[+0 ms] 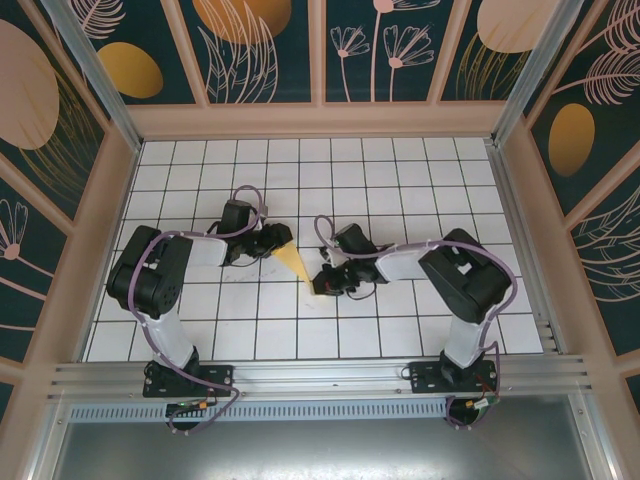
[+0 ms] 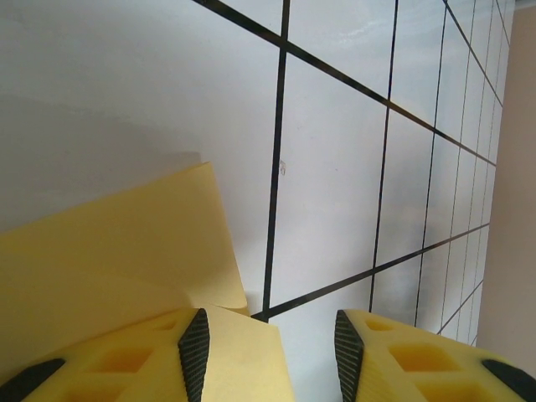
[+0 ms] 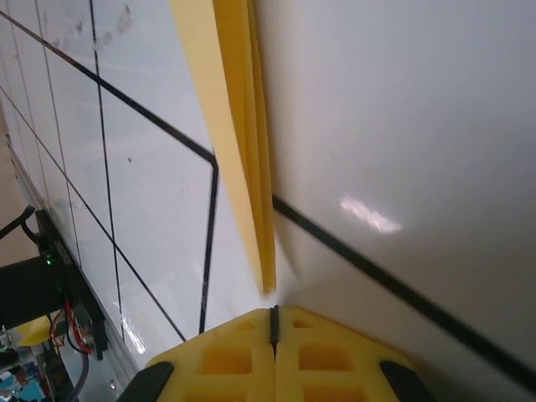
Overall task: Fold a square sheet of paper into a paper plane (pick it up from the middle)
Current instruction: Fold the wing for the fifth time at the center of the table.
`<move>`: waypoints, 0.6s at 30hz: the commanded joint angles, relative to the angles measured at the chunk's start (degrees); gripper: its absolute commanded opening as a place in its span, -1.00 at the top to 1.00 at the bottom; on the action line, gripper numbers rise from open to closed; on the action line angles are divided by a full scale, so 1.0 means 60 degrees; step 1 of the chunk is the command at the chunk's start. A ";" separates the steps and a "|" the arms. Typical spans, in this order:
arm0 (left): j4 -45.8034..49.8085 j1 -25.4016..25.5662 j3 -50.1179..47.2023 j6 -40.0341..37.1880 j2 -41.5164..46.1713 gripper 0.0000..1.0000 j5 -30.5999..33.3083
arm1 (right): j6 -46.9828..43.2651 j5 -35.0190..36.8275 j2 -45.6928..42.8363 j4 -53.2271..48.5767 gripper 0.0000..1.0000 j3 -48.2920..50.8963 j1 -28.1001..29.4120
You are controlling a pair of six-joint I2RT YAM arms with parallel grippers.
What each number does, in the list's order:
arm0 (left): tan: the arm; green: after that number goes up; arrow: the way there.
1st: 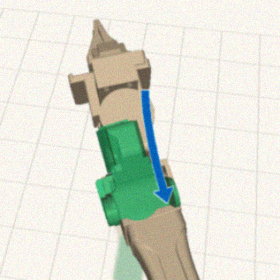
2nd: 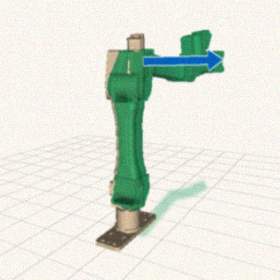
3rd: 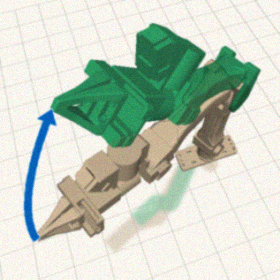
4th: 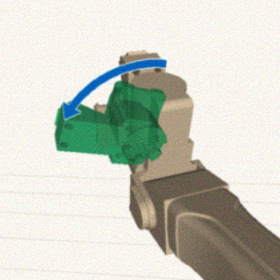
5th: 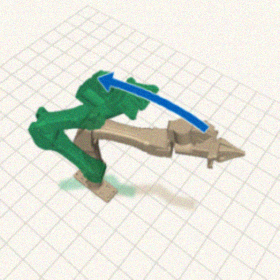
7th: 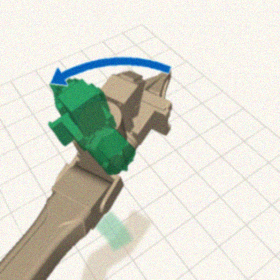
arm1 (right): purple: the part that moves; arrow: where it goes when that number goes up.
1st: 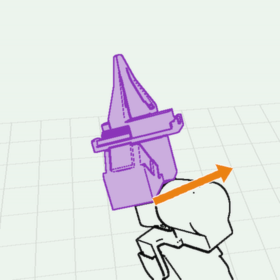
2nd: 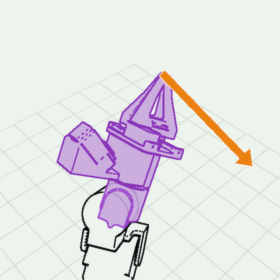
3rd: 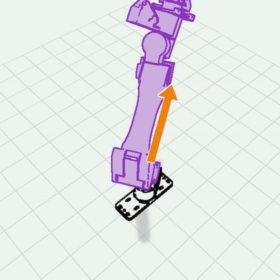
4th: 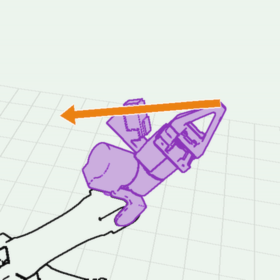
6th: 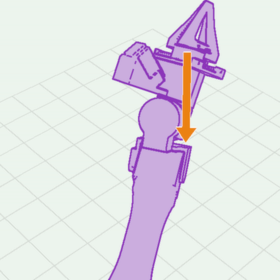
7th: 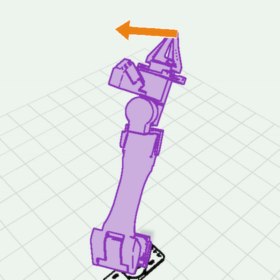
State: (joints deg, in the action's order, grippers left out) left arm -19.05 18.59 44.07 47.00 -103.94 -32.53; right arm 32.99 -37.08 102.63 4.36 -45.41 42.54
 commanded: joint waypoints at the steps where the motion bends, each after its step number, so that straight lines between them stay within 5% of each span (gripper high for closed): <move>1: 0.0749 0.0136 0.0081 -0.0436 -0.0549 0.05 0.0680 | 0.0167 0.0535 -0.0782 -0.0506 1.00 0.0372 -0.0250; 11: 0.2143 0.1618 0.1646 -0.1149 -0.0634 -0.05 0.1642 | 0.0976 0.3126 -0.3152 -0.0112 0.97 0.1728 -0.1348; 14: 0.3208 0.2277 0.2554 -0.1642 -0.0608 -0.08 0.2730 | 0.1305 0.3909 -0.3816 -0.0032 0.85 0.2086 -0.1599; 18: 0.4913 0.2941 0.3452 -0.1608 0.0121 -0.20 0.5455 | 0.1707 0.4690 -0.4727 0.0481 0.65 0.2569 -0.1789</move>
State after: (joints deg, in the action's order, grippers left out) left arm 0.34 34.57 61.43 39.03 -106.83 -13.17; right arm 40.49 -15.27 78.02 4.08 -31.68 32.47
